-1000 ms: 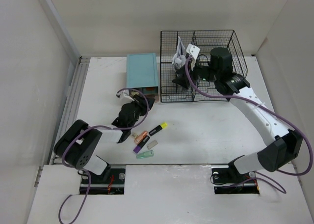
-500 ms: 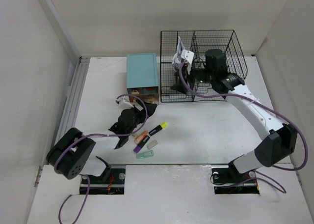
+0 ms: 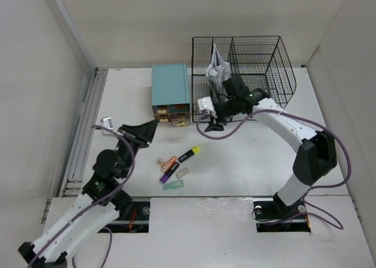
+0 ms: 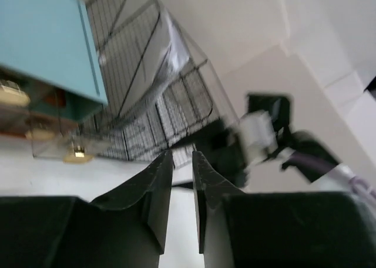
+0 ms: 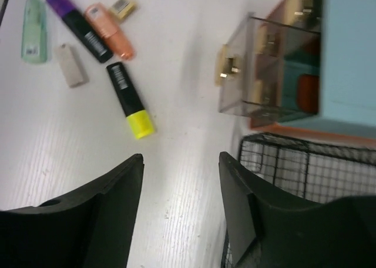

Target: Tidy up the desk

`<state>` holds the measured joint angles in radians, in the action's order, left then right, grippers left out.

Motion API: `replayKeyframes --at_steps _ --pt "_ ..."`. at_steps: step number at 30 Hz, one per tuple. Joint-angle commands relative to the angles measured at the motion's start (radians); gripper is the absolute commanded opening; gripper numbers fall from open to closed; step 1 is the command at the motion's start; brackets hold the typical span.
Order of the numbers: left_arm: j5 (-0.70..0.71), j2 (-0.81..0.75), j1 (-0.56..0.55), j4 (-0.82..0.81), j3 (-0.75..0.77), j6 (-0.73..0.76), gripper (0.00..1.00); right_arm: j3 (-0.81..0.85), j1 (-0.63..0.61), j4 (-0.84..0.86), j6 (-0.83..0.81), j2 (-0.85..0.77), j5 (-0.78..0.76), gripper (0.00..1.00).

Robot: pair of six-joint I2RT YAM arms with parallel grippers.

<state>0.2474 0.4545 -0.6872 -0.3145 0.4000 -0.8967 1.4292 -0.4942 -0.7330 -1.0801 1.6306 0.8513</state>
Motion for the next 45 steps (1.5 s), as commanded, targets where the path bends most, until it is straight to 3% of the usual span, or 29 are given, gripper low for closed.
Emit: replayKeyframes --at_steps 1,2,5,8,17,45 --pt "0.171 -0.159 -0.002 0.311 0.112 0.122 0.18 0.011 -0.149 -0.086 -0.167 0.037 -0.085 0.58" --pt "0.194 -0.19 -0.002 0.354 0.143 0.152 0.26 0.011 -0.183 -0.095 -0.167 0.054 -0.118 0.56" --pt "0.274 -0.287 -0.002 0.501 0.161 0.118 0.67 0.022 -0.294 -0.095 -0.167 0.113 -0.202 0.55" --pt "0.253 -0.352 -0.002 0.491 0.132 0.131 0.79 0.031 -0.36 -0.075 -0.126 0.146 -0.239 0.55" --pt "0.253 -0.398 -0.002 0.537 0.077 0.099 0.79 0.042 -0.423 0.061 0.021 0.256 -0.399 0.55" --pt "0.282 -0.511 -0.002 0.621 0.059 0.081 0.78 0.126 -0.527 0.012 0.063 0.436 -0.566 0.49"
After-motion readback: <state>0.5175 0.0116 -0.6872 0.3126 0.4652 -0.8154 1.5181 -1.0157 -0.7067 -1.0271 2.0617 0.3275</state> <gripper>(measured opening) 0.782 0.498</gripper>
